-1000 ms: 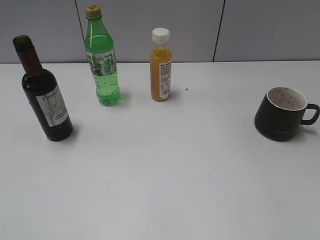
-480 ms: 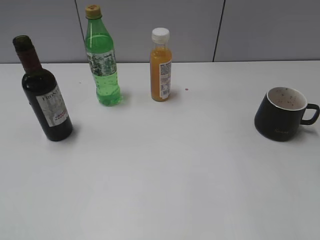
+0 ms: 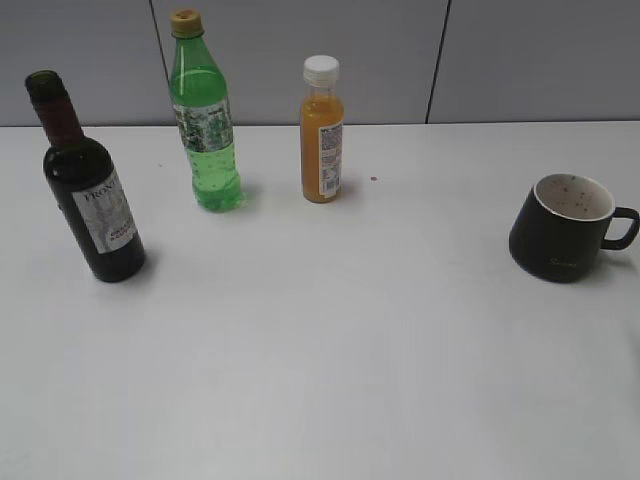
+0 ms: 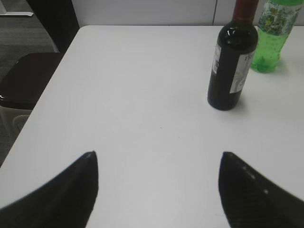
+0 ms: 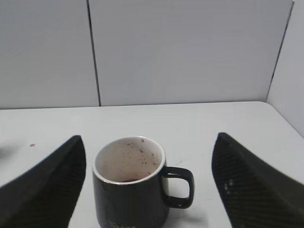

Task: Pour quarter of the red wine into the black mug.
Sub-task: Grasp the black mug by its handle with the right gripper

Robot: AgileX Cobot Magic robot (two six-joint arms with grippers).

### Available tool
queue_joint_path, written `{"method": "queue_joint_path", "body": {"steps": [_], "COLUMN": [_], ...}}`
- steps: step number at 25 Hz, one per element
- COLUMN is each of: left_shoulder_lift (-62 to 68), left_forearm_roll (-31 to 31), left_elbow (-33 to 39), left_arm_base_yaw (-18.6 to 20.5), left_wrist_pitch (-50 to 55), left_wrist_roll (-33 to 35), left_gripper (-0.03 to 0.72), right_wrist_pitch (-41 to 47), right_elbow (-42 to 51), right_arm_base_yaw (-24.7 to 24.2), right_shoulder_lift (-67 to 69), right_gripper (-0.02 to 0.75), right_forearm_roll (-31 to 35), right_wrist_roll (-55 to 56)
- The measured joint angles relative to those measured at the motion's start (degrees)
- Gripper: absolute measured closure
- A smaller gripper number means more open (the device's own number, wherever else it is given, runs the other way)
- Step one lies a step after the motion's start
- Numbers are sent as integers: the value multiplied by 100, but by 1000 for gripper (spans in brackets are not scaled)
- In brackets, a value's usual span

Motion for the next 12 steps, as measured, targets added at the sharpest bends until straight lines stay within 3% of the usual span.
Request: {"method": "queue_joint_path", "body": {"steps": [12], "left_shoulder_lift": [0], "left_forearm_roll": [-1], "left_elbow": [0], "left_arm_base_yaw": [0], "left_wrist_pitch": [0], "left_wrist_roll": [0], "left_gripper": [99], "right_wrist_pitch": [-354], "right_elbow": [136], "right_arm_base_yaw": [-124], "right_shoulder_lift": [1826], "right_gripper": [78], "right_forearm_roll": [430], "right_wrist_roll": [-45]}}
